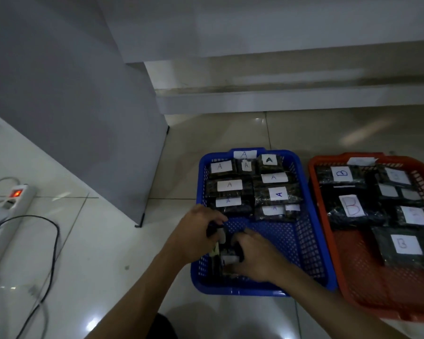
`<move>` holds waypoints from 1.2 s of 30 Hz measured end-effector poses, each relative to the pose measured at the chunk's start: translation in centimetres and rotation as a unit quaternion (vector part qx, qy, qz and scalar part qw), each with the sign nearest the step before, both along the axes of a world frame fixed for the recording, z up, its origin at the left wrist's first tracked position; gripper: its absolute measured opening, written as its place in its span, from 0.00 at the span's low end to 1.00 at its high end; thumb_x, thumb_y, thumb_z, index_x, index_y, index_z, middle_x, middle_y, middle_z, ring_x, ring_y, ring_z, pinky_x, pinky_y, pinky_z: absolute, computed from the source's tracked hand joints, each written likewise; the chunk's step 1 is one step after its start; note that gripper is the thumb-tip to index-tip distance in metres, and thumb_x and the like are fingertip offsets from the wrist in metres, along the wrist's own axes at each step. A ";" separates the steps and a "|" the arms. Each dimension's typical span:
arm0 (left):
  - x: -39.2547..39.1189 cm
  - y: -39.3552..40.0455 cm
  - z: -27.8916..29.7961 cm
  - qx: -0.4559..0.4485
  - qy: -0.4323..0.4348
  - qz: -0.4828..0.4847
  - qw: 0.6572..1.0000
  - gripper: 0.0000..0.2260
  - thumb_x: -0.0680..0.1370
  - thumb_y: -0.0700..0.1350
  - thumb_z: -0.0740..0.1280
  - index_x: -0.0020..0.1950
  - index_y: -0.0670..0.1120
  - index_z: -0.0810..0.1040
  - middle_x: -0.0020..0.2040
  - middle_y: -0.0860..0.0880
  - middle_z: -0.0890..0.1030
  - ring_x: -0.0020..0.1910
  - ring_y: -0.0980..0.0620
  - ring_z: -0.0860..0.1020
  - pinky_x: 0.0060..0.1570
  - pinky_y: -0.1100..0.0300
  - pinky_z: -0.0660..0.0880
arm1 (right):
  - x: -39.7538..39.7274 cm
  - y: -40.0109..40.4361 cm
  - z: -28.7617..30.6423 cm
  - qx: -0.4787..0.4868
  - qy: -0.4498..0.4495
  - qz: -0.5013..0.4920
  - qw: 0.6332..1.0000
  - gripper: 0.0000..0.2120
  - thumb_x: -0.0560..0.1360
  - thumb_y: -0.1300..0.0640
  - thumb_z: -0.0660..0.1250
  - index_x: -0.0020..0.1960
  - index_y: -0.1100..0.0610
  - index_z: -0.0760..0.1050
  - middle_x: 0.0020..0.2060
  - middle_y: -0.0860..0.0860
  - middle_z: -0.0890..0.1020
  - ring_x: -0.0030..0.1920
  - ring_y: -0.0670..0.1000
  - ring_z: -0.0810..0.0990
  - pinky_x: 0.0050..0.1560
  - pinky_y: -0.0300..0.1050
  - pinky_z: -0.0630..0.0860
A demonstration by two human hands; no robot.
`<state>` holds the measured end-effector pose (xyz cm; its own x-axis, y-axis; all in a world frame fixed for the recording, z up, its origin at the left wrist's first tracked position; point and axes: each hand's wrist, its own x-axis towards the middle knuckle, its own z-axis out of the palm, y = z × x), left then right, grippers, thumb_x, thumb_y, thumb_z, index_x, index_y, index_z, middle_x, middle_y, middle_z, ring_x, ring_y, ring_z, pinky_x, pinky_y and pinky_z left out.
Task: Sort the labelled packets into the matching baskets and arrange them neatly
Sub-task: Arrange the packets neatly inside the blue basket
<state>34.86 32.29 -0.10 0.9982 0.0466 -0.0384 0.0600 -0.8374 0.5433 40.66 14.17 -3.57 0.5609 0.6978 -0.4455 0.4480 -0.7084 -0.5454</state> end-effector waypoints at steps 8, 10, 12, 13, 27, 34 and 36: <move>-1.5 -2.3 0.0 -0.069 -0.025 0.025 0.997 0.17 0.75 0.50 0.72 0.63 0.56 0.78 0.58 0.57 0.80 0.58 0.62 0.74 0.58 0.74 0.67 | 1.6 -3.4 1.5 0.179 0.235 -0.215 0.931 0.11 0.73 0.60 0.76 0.52 0.58 0.77 0.42 0.56 0.86 0.42 0.56 0.86 0.42 0.51 0.82; -1.4 -3.3 0.2 -0.098 -0.031 0.037 0.994 0.17 0.75 0.52 0.71 0.64 0.57 0.77 0.58 0.60 0.79 0.59 0.65 0.73 0.59 0.73 0.67 | 2.3 -4.6 3.0 0.224 0.249 -0.247 0.909 0.09 0.75 0.61 0.74 0.55 0.58 0.79 0.42 0.56 0.87 0.43 0.55 0.86 0.44 0.50 0.82; -0.9 -4.4 0.6 -0.187 -0.017 0.066 0.980 0.18 0.76 0.50 0.71 0.66 0.57 0.76 0.57 0.60 0.80 0.58 0.65 0.76 0.59 0.70 0.72 | 2.8 -5.4 4.2 0.265 0.256 -0.273 0.889 0.09 0.77 0.61 0.72 0.56 0.56 0.80 0.44 0.55 0.88 0.44 0.55 0.86 0.46 0.51 0.82; -0.6 -4.9 0.6 -0.258 -0.007 0.090 0.962 0.18 0.77 0.47 0.71 0.66 0.55 0.76 0.55 0.58 0.83 0.56 0.63 0.79 0.57 0.67 0.75 | 3.1 -5.7 4.8 0.281 0.256 -0.288 0.879 0.09 0.77 0.61 0.72 0.57 0.55 0.80 0.45 0.55 0.88 0.46 0.57 0.86 0.48 0.53 0.82; 7.3 -3.9 1.3 -0.403 -0.067 0.280 0.869 0.14 0.71 0.37 0.76 0.55 0.46 0.83 0.48 0.51 0.86 0.46 0.57 0.84 0.47 0.63 0.81 | 8.5 -1.1 5.2 0.327 0.096 -0.395 0.853 0.13 0.71 0.61 0.79 0.53 0.55 0.81 0.49 0.51 0.85 0.46 0.49 0.86 0.47 0.48 0.85; 14.3 -1.3 0.6 -0.288 -0.057 0.315 0.903 0.15 0.72 0.41 0.76 0.58 0.41 0.83 0.53 0.44 0.85 0.50 0.50 0.83 0.55 0.53 0.80 | 13.4 1.3 4.8 0.250 -0.068 -0.288 0.922 0.24 0.70 0.61 0.80 0.64 0.57 0.79 0.50 0.47 0.81 0.46 0.44 0.81 0.50 0.36 0.81; 15.1 -1.3 0.3 -0.263 -0.041 0.301 0.916 0.16 0.72 0.42 0.76 0.59 0.41 0.82 0.54 0.43 0.84 0.51 0.49 0.83 0.56 0.54 0.80 | 14.0 1.1 4.3 0.220 -0.141 -0.242 0.934 0.25 0.71 0.59 0.79 0.66 0.57 0.78 0.53 0.48 0.78 0.49 0.46 0.78 0.49 0.30 0.75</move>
<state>49.93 30.95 0.22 0.7986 0.5856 -0.1391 0.3649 -0.2873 0.8856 54.67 15.25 0.69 0.9101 0.4126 0.0384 0.3033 -0.6001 -0.7402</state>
